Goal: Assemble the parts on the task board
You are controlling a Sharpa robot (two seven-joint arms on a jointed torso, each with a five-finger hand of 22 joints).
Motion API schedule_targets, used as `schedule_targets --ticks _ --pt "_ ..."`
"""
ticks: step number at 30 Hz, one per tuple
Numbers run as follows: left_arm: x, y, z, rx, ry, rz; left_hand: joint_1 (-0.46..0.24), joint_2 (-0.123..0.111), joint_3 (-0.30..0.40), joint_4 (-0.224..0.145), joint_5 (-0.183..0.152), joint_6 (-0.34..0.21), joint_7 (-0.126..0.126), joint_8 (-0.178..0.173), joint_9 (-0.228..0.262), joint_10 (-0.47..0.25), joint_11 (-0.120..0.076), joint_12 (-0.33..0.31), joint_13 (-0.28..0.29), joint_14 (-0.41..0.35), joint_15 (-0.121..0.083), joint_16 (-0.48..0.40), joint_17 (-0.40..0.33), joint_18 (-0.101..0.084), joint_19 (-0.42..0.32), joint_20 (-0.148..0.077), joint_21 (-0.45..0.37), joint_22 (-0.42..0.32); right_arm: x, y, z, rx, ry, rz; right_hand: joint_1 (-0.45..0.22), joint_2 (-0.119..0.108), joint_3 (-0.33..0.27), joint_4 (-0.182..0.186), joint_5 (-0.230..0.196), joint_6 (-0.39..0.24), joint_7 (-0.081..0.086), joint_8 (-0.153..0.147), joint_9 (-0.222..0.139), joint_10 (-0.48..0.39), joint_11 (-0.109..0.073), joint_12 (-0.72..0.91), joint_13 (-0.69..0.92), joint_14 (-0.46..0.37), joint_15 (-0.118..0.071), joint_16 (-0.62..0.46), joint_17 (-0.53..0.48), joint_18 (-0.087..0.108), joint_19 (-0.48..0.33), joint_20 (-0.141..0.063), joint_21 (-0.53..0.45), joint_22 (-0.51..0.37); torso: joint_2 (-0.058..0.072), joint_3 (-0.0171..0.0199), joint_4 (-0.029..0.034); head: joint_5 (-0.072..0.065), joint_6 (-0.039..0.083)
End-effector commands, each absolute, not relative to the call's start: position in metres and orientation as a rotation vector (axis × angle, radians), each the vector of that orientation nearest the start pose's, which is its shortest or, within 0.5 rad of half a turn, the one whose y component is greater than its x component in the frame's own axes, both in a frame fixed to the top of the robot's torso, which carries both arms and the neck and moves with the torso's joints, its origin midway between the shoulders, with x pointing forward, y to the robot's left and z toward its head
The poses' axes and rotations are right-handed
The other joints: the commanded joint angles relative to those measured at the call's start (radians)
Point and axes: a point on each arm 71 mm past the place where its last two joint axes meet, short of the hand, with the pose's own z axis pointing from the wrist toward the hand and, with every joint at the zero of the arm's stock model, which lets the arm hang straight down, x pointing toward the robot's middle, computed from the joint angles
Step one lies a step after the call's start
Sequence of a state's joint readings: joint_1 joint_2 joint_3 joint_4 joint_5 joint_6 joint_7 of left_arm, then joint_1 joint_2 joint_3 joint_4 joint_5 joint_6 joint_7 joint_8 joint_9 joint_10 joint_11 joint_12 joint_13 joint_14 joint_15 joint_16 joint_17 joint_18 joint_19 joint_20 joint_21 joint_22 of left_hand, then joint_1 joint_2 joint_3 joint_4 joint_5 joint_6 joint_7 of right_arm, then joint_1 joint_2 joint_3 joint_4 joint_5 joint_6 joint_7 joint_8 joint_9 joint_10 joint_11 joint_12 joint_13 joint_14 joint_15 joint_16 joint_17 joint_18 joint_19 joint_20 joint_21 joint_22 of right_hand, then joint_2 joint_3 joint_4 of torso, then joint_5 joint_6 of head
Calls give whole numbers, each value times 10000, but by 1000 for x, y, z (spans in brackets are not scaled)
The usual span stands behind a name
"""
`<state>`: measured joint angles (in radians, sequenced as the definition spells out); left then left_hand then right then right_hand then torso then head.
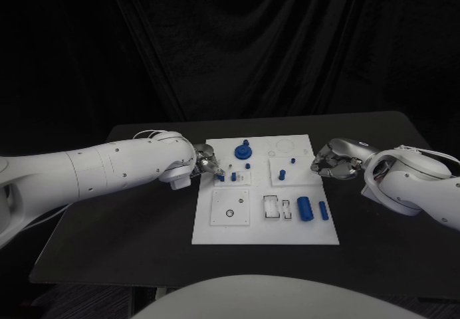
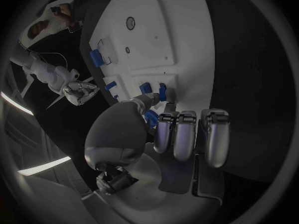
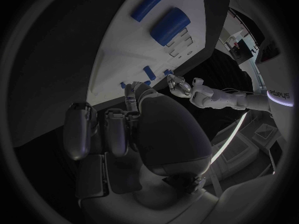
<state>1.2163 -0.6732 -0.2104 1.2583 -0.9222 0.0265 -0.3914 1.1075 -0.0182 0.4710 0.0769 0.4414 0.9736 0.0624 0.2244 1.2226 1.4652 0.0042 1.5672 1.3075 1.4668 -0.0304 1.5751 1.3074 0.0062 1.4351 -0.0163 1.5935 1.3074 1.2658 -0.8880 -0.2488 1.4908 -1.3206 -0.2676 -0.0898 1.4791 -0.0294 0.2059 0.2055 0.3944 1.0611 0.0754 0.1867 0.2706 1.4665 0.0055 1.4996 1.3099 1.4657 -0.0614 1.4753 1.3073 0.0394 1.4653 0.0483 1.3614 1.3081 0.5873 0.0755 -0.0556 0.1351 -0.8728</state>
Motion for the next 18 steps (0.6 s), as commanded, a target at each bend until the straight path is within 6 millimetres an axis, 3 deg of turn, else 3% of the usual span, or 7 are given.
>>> schedule_targets --ticks 1,18 --pt "496 211 -288 -3113 23688 -4355 32 -37 -1 10 -62 -32 -42 45 12 1056 -59 36 2633 1040 -41 -43 2634 83 -71 -12 -8 2223 471 -240 -235 -972 18985 5600 -54 40 28 4 44 -55 15 -49 11 205 -83 -45 1312 715 -75 -54 981 133 124 -70 -52 1885 -5 1 5 -4 2" --pt "493 214 -290 -3134 23828 -4258 32 -41 -15 5 -212 -41 -46 40 18 1056 -61 36 2633 1040 -41 -43 2634 90 -134 -15 1 2204 471 -240 -236 -961 19032 5554 -54 40 28 4 44 -55 15 -49 11 205 -83 -45 1312 715 -75 -54 981 133 124 -70 -52 1885 -3 -13 10 30 2"
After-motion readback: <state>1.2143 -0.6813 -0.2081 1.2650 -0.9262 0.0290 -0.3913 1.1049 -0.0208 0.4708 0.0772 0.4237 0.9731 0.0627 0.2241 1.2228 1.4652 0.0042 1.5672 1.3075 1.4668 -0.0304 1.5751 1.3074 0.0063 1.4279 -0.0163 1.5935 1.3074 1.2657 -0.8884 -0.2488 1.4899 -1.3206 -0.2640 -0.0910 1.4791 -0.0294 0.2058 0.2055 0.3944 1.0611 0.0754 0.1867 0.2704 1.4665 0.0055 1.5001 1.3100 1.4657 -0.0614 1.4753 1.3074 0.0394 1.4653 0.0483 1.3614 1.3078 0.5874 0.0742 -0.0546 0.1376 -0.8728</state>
